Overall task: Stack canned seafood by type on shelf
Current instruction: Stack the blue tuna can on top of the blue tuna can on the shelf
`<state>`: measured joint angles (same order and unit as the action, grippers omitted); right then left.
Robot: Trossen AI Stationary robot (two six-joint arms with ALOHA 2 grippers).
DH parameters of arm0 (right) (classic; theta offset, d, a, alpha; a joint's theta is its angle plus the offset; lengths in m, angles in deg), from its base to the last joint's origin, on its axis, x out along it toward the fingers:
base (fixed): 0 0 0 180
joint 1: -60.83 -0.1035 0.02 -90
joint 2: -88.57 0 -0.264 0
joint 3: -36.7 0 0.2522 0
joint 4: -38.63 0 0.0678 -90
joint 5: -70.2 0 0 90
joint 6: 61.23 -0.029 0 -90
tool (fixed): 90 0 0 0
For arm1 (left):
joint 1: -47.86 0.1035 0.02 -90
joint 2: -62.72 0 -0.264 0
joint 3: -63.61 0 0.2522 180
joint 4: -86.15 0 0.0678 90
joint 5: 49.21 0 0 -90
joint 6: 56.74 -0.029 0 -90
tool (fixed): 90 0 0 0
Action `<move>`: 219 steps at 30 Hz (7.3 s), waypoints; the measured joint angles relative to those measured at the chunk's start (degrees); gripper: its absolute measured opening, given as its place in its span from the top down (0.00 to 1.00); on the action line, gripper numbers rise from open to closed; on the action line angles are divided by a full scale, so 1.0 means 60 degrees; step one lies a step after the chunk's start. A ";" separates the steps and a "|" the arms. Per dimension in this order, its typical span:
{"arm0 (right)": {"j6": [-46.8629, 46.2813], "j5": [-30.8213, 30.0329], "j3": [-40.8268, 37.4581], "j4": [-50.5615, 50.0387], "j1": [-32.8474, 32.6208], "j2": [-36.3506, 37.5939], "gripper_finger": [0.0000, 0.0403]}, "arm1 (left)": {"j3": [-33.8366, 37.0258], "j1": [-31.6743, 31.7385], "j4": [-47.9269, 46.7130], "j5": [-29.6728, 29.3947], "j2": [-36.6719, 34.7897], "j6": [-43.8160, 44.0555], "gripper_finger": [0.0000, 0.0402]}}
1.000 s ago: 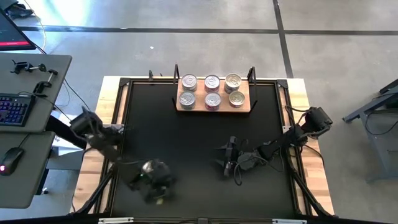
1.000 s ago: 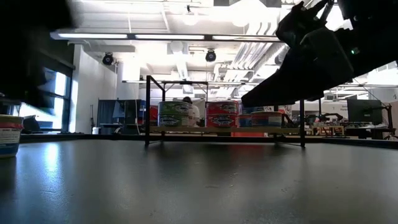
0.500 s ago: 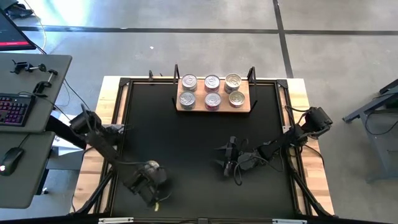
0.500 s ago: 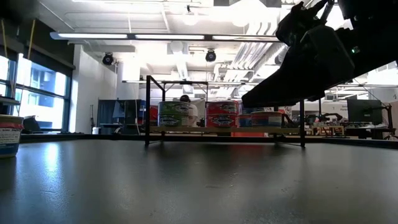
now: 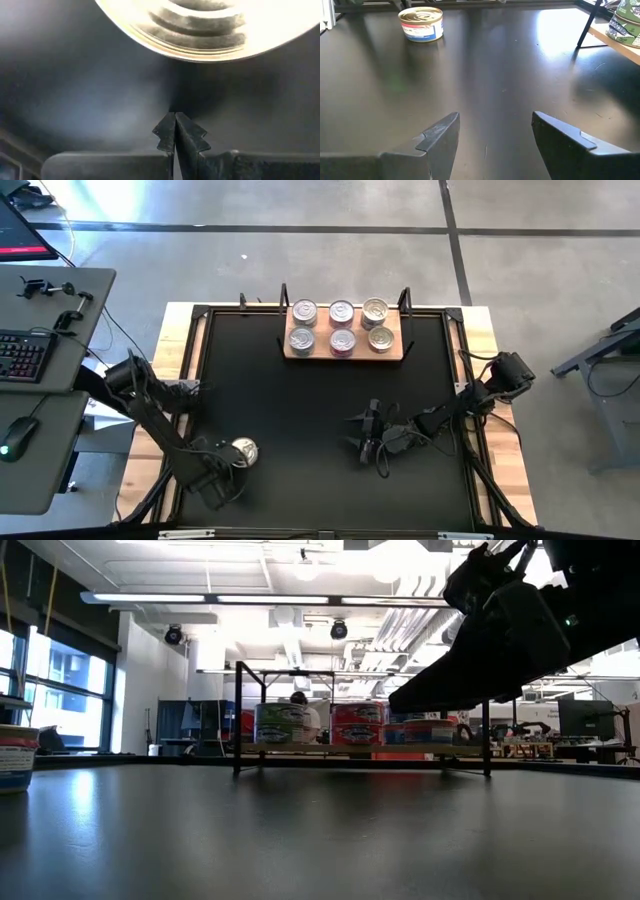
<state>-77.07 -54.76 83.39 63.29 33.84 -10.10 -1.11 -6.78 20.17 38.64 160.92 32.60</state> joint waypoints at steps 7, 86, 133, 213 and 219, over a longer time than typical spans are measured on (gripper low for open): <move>-0.0032 0.0000 0.0000 0.0000 0.0000 0.0000 0.41 | 0.0102 0.0679 0.0805 -0.1335 0.0012 -0.2312 1.00; 0.7333 0.1512 0.2277 -0.2878 0.0495 -0.0358 0.33 | 0.0259 0.5217 1.0616 -0.3388 -0.0001 -1.5158 1.00; 0.5574 -0.3272 0.2277 -0.0051 -0.1404 -0.2036 0.32 | -0.0251 0.4687 0.9022 -0.4165 0.1082 -1.6607 0.69; 0.4381 -0.3029 0.3876 -1.3027 0.4829 0.2674 0.59 | -0.0226 0.4337 0.8482 -0.6755 0.0022 -1.1540 0.95; 0.5225 -0.2726 0.3876 -1.2724 0.5912 0.2293 0.59 | -0.0226 0.4321 0.8487 -0.6810 0.0072 -1.1425 0.95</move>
<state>-45.71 -71.11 106.64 -13.06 69.31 3.65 -2.46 19.15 71.09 -2.21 161.35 -35.95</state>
